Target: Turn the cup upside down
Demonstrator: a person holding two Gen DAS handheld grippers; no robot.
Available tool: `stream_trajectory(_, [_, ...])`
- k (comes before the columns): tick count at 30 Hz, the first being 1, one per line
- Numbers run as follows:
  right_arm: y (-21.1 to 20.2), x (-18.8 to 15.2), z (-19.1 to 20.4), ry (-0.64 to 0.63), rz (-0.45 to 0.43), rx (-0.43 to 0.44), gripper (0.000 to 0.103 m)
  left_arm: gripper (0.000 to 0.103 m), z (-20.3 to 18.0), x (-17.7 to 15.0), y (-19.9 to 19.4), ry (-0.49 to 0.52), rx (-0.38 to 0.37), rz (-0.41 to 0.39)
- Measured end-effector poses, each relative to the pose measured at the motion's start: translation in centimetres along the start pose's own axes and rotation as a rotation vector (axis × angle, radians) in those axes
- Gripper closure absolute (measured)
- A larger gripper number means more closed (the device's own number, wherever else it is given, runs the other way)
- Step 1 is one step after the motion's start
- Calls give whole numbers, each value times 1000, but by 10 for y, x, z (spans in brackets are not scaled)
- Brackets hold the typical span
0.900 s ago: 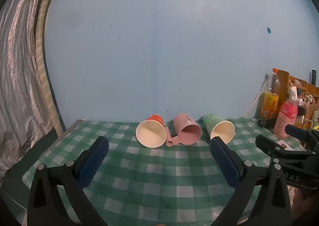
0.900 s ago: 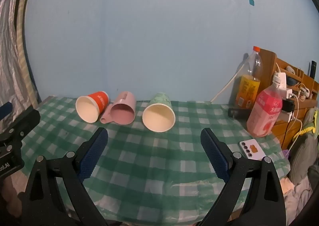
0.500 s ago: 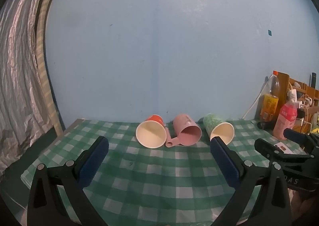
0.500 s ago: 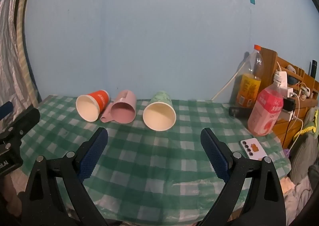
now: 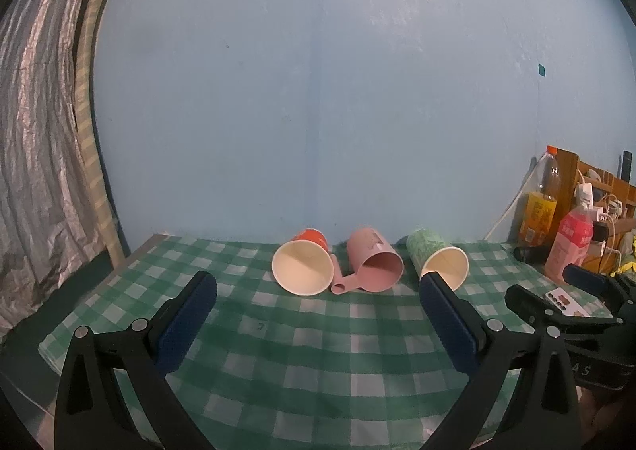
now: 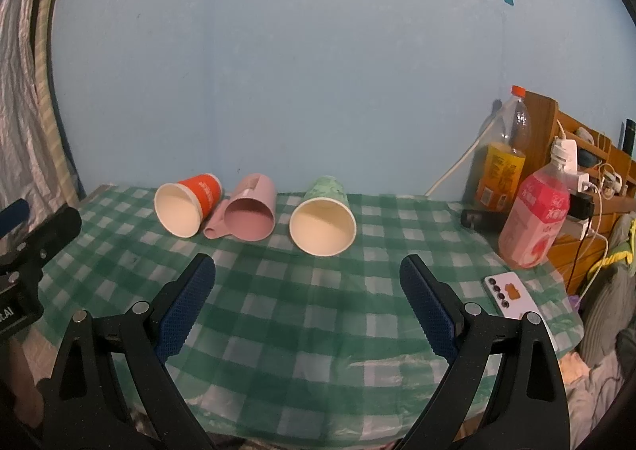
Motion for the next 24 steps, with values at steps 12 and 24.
stream_trajectory(12, [0, 0, 0, 2, 3, 0, 10, 0, 0, -1, 0, 1, 12, 6])
stream_trajectory(24, [0, 0, -1, 3, 4, 0, 10, 0, 0, 0, -1, 0, 11, 10])
Point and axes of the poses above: each gripper's, at about its wrist camera, not at the fingertips, and y roughly the way its jaws point, z to its left, x to its top, the point moved 3 cm from there along y, roughly the way its jaws point, and after that the axes turned 14 degrees about -z, right-handed, at the moved point
